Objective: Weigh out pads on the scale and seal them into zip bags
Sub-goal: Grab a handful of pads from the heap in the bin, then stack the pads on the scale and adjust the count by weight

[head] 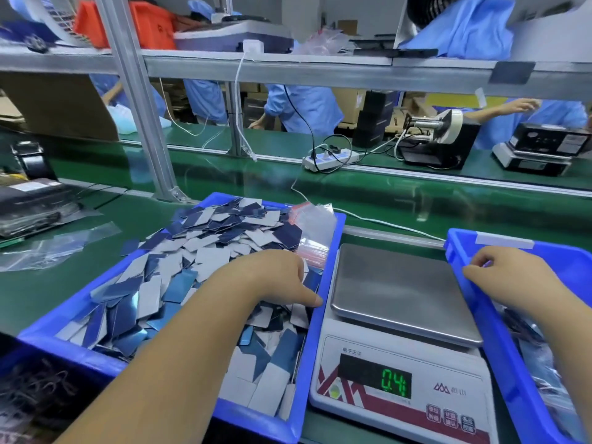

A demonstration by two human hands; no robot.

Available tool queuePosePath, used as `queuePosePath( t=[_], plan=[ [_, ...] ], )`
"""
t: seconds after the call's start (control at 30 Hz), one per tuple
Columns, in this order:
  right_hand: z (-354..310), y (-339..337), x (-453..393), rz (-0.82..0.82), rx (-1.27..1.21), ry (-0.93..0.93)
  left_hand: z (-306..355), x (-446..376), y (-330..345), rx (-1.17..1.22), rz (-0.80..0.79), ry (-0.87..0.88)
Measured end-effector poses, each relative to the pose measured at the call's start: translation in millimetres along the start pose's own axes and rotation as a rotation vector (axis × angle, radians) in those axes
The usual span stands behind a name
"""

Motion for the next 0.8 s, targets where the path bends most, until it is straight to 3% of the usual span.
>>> queuePosePath(
  t=[0.3, 0.8],
  plan=[
    [-2, 3, 3, -0.023, -0.040, -0.010, -4, 0, -7, -0.004, 0.027, -0.045],
    [-13, -2, 9, -0.027, -0.090, -0.038, -2, -9, 1, 0.281, -0.067, -0.033]
  ],
)
Point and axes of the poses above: each hand's wrist, its own x-axis away from the middle knuckle, its own y-axis out of the palm, z = x × y, the point moved 9 cm from there along -x, towards the middle knuckle, and after that the axes turned 7 degrees about -y, right-handed, at the moved point
